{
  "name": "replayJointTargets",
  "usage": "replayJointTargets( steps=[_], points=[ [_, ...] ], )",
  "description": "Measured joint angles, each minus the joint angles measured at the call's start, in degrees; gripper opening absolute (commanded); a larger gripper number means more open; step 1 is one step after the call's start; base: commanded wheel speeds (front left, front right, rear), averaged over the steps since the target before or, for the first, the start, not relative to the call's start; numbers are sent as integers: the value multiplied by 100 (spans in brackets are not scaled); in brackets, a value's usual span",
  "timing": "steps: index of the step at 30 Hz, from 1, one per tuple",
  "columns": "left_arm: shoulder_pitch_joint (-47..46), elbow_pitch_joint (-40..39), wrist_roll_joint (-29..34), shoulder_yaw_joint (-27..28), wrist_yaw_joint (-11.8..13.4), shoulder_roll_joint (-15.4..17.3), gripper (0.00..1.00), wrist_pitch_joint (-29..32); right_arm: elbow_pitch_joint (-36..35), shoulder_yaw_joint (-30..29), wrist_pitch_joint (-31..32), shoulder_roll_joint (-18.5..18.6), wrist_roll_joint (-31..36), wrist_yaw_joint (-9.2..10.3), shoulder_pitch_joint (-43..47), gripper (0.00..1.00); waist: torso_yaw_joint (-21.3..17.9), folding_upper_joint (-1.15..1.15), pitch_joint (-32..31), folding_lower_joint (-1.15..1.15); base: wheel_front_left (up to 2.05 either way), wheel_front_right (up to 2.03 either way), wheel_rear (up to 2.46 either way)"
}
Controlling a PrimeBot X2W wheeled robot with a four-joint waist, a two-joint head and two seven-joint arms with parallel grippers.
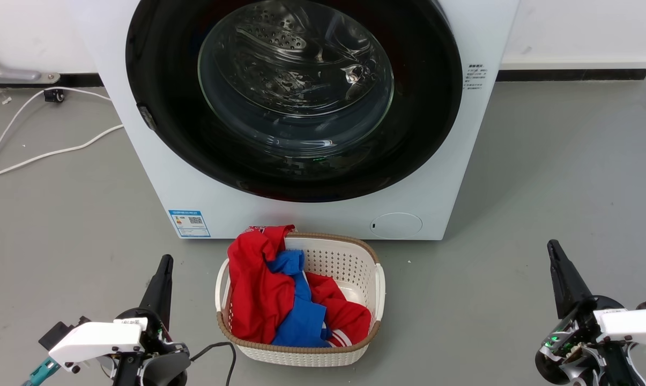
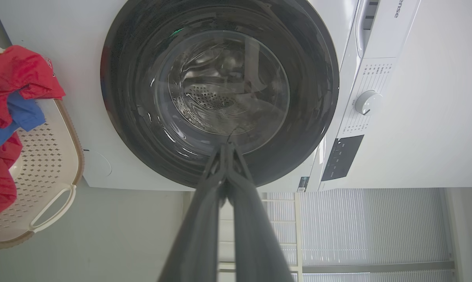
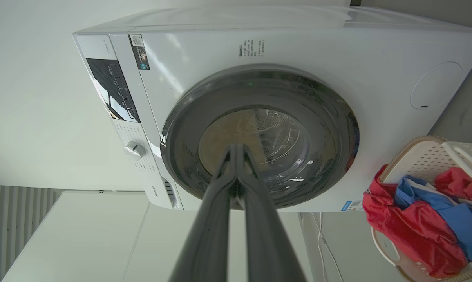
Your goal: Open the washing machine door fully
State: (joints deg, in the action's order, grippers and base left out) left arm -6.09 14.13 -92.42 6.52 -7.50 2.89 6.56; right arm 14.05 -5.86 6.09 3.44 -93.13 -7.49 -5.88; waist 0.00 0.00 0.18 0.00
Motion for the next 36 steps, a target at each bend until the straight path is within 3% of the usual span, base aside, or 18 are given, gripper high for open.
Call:
replayJointTargets(
  steps=[35,36],
  points=[
    [0,-1,0,0,0,0,0,0,2,-25,10,-15,33,0,-2,0,0,0,0,0,0,0,0],
    [19,31,0,-5,0,-3,100,-2,34,-20,7,-16,33,0,17,100,0,0,0,0,0,0,0]
  ],
)
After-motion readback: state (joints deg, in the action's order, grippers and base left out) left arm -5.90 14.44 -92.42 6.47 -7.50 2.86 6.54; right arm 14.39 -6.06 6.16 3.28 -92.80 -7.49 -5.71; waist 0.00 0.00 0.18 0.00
